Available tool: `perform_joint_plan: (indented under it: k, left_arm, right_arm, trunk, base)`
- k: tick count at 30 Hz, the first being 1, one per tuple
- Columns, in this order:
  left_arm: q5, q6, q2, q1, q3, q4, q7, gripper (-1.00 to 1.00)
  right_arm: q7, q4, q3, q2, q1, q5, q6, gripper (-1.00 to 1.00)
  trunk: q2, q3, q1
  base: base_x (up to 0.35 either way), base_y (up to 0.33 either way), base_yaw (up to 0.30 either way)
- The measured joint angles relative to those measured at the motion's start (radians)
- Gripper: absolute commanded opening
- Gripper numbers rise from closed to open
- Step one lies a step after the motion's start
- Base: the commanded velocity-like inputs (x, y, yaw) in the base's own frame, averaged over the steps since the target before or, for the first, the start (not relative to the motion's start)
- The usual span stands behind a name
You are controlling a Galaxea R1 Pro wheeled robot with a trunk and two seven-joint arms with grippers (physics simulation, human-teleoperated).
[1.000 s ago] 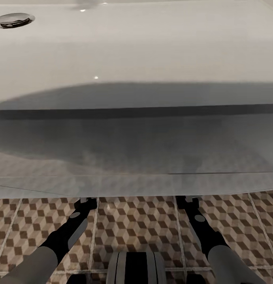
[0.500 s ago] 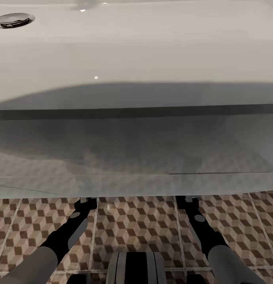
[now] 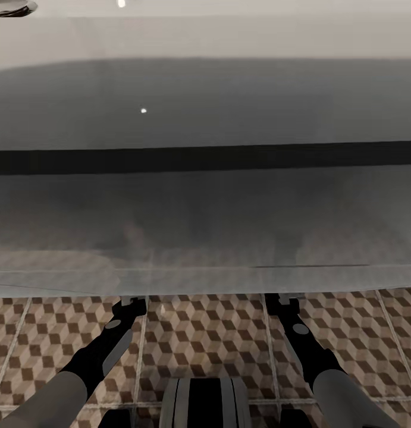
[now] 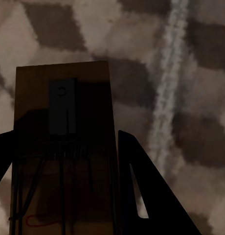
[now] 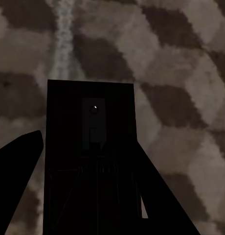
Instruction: Take the four mousetraps from the cabinet in the bathroom and place them on the bathroom floor. Make sure all four end up on the same floor surface, and ensure that at least two of them are either under or directly next to the same bathroom sink.
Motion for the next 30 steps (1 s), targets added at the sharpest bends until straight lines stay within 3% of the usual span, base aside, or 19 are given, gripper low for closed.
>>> perform_joint_plan:
  k: [30]
  left_arm:
    - [0.001, 0.002, 0.003, 0.0, 0.002, 0.0, 0.0, -1.0]
  right_arm:
    - [0.0, 0.001, -0.001, 0.0, 0.0, -0.002, 0.0, -1.0]
  trunk:
    - [0.0, 0.0, 0.0]
  base:
    - [0.0, 0.0, 0.0]
